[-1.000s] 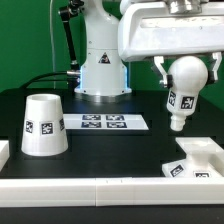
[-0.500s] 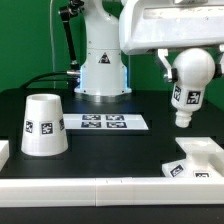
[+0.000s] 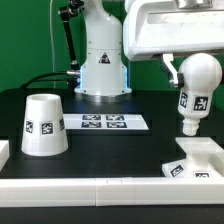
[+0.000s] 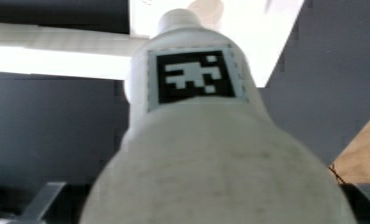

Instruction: Assemble lamp

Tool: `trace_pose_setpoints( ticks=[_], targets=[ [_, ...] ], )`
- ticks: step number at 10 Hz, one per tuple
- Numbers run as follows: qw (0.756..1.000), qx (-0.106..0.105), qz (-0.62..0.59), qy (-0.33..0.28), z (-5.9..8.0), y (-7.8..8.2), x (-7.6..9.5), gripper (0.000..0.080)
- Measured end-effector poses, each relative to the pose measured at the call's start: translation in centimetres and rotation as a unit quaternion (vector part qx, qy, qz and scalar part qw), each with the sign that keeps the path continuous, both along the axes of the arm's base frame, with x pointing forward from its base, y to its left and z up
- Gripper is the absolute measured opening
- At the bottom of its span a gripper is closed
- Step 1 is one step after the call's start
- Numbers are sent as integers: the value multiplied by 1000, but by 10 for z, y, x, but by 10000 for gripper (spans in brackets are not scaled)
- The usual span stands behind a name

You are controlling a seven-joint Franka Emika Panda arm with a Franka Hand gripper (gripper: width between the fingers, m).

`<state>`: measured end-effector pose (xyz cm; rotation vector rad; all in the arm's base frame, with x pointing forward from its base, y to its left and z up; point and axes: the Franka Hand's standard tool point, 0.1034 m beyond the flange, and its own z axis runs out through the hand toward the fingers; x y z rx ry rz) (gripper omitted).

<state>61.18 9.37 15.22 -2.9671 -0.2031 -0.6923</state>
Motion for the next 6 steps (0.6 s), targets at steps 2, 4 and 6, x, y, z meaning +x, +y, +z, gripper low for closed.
trace_pose_setpoints(
  ticks=[2,4,6],
  targets=[
    [1000,1,1,0,-2,2,3,579],
    [1000,1,3,4,-9,7,1,579],
    [1000,1,8,5,-14,14,0,579]
  ],
)
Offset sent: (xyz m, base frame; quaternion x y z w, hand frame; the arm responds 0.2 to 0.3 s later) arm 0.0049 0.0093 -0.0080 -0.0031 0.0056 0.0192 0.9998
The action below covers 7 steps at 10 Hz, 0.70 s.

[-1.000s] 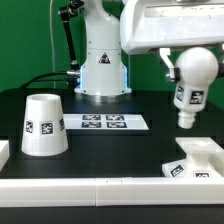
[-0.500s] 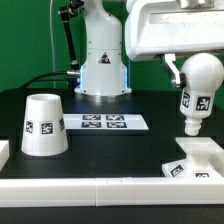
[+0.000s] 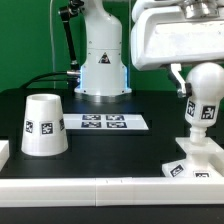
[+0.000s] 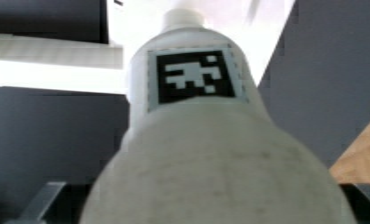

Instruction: Assemble lamp

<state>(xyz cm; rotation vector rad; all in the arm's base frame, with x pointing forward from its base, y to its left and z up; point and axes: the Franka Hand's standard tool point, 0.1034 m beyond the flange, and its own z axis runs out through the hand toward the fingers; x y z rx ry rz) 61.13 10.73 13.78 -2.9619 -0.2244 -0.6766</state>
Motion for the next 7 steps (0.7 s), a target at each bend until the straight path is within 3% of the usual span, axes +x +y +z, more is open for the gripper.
trace_pose_setpoints(
  ticks=[2,7],
  targets=[
    [1000,1,5,1,-4,7,1,579],
    [1000,-6,8,-17,-18,1,-5,579]
  ],
)
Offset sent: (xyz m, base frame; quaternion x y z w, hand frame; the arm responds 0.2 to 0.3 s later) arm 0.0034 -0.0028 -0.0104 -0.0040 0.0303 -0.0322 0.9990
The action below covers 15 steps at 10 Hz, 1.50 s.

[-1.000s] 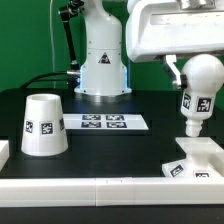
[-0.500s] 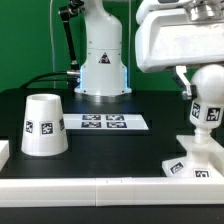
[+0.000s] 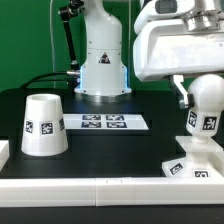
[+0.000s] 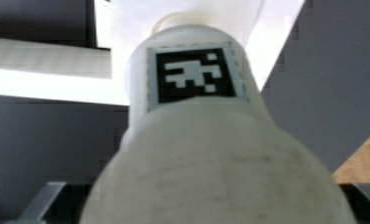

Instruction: Assemble lamp

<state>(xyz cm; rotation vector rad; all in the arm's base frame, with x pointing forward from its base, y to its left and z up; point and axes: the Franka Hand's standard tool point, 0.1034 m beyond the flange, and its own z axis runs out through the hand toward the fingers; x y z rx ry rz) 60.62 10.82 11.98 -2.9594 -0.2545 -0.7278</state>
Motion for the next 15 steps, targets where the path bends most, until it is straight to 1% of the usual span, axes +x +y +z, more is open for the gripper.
trace_pose_setpoints(
  ticks=[1,2,4,6,7,8,10,11,12,13,14,15],
  targets=[
    [1000,-1,0,-3,-4,-1,-5,579],
    [1000,-2,-1,-14,-6,-2,-9,579],
    [999,-4,-2,-38,-6,-2,-16,579],
    [999,-4,-2,-41,-6,-2,-16,579],
    [999,-4,-2,-41,-6,-2,-16,655],
    [999,-4,-2,-41,-6,-2,-16,686],
    [999,-4,-2,-40,-5,-2,-17,697],
    [999,-5,-1,-37,-1,-2,-19,697],
    [999,-5,0,-35,6,-3,-20,698],
    [999,-6,0,-32,14,-5,-19,698],
    [999,-7,1,-32,19,-7,-18,698],
    [1000,-7,1,-30,15,-6,-19,698]
  ],
)
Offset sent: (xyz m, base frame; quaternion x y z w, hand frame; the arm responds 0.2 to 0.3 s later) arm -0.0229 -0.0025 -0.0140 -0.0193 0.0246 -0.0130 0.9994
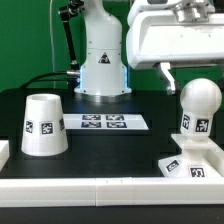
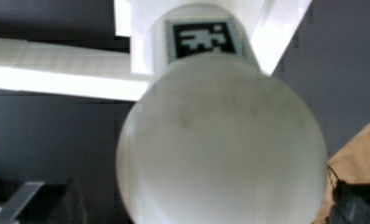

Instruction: Assemble lamp

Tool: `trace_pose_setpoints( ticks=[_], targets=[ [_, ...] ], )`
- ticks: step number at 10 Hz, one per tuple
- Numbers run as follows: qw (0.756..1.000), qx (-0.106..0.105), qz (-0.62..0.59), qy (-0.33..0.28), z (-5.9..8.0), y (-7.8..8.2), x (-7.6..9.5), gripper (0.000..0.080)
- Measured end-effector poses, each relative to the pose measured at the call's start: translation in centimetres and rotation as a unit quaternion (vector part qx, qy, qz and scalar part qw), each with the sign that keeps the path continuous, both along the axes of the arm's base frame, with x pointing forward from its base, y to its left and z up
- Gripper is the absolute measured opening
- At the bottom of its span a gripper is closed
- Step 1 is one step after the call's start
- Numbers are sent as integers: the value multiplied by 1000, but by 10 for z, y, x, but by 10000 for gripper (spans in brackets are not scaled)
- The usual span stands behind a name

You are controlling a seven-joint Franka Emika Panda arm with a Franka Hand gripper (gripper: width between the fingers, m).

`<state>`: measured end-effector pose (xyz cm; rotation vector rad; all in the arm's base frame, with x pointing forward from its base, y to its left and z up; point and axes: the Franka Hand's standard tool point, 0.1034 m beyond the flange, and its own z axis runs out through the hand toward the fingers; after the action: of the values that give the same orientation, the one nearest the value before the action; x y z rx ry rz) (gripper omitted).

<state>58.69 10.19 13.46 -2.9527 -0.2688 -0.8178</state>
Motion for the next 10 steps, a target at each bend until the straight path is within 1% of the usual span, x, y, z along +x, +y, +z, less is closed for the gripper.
trace_pose_setpoints(
  ticks=[2,3,4,5,6,7,8,9,10],
  targets=[
    [1000,0,1,10,-3,1,-2,698],
    [999,0,6,45,-7,4,-5,698],
    [998,-2,11,61,-12,5,-6,698],
    [995,-4,16,99,-19,3,-10,698],
    [991,-5,18,131,-19,1,-9,698],
    [982,-4,23,187,-19,2,-12,698],
    [978,-3,25,205,-16,3,-8,698],
    [967,-6,32,252,-18,3,-13,698],
    [957,-7,38,288,-17,4,-12,698]
  ],
)
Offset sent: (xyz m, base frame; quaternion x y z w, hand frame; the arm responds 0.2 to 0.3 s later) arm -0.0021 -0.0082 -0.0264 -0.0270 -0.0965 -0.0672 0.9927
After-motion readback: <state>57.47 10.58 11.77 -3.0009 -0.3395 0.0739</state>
